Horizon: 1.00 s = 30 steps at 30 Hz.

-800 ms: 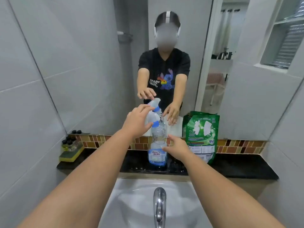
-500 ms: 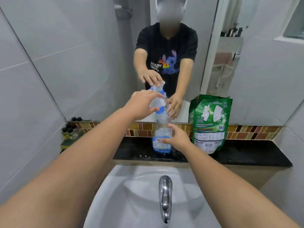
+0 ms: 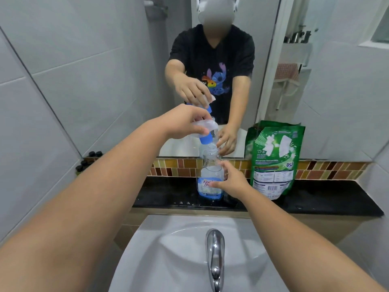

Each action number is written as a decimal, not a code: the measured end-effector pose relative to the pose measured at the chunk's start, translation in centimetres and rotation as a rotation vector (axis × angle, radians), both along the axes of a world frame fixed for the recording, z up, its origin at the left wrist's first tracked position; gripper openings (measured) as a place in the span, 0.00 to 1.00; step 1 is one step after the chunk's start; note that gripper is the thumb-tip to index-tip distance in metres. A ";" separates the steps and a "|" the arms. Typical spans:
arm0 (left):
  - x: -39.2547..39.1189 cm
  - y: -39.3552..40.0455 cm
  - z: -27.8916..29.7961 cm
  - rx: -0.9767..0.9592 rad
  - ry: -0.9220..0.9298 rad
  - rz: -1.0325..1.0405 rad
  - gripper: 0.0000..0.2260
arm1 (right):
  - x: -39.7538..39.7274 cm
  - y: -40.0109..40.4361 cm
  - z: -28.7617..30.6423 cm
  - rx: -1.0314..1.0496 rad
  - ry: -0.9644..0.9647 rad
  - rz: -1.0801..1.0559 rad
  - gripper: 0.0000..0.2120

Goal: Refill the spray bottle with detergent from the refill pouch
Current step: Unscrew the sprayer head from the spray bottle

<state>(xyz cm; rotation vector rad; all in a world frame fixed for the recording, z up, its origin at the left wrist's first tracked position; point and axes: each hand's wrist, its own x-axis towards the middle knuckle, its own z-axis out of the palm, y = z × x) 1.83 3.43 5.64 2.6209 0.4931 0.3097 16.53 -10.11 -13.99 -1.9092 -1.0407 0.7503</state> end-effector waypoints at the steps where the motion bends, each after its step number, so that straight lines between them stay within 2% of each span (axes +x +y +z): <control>1: -0.3 0.1 0.4 -0.041 -0.028 0.013 0.11 | 0.0 0.0 0.0 -0.002 -0.003 0.007 0.26; 4: -1.8 1.0 1.5 -0.134 -0.112 0.048 0.09 | 0.1 0.0 0.2 -0.011 -0.022 0.021 0.26; 10: -5.6 3.2 2.9 -0.233 -0.264 0.081 0.07 | 0.3 0.1 0.6 -0.018 -0.049 0.029 0.33; 18: -9.5 4.3 3.7 -0.312 -0.410 0.107 0.11 | 0.2 -0.6 1.1 -0.050 -0.023 0.043 0.29; 24: -12.0 5.4 3.5 -0.354 -0.473 0.133 0.13 | 0.3 -0.7 1.3 -0.064 -0.071 0.006 0.34; 30: -13.9 5.2 3.2 -0.353 -0.503 0.153 0.11 | 0.6 -0.6 1.2 -0.103 -0.122 0.009 0.35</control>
